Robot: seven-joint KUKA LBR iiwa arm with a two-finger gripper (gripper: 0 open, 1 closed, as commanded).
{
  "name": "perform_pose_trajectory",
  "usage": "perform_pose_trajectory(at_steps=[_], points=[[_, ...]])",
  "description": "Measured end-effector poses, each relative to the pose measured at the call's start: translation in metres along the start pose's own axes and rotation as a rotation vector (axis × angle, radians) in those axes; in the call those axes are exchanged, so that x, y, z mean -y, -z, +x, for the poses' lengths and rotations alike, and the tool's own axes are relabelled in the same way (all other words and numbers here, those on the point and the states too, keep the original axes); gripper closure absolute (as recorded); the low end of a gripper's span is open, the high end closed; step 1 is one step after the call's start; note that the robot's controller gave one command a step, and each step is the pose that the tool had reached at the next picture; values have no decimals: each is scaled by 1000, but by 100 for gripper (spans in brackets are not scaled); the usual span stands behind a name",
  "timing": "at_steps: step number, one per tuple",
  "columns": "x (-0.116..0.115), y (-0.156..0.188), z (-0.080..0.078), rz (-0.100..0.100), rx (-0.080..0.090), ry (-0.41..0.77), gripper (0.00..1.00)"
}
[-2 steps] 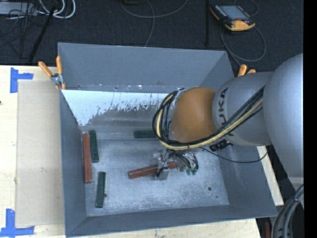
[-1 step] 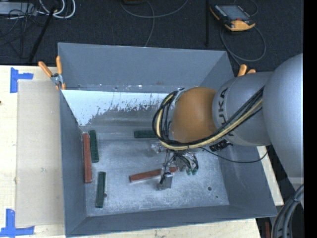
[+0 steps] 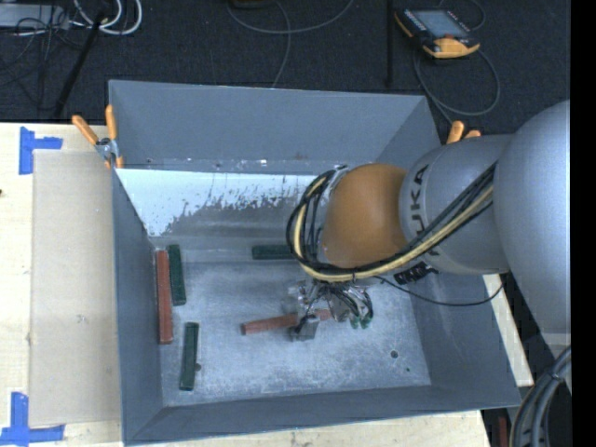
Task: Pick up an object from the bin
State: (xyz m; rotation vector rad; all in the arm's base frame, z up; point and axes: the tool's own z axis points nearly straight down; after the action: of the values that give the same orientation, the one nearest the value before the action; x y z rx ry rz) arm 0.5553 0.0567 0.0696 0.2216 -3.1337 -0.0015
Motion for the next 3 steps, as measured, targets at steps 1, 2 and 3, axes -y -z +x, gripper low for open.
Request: perform_pose_trajectory(at_steps=[1, 2, 3], points=[[0, 144, -10, 1, 9, -23, 100], [0, 139, -9, 0, 1, -23, 0], [-6, 21, -48, 0, -6, 44, 0]])
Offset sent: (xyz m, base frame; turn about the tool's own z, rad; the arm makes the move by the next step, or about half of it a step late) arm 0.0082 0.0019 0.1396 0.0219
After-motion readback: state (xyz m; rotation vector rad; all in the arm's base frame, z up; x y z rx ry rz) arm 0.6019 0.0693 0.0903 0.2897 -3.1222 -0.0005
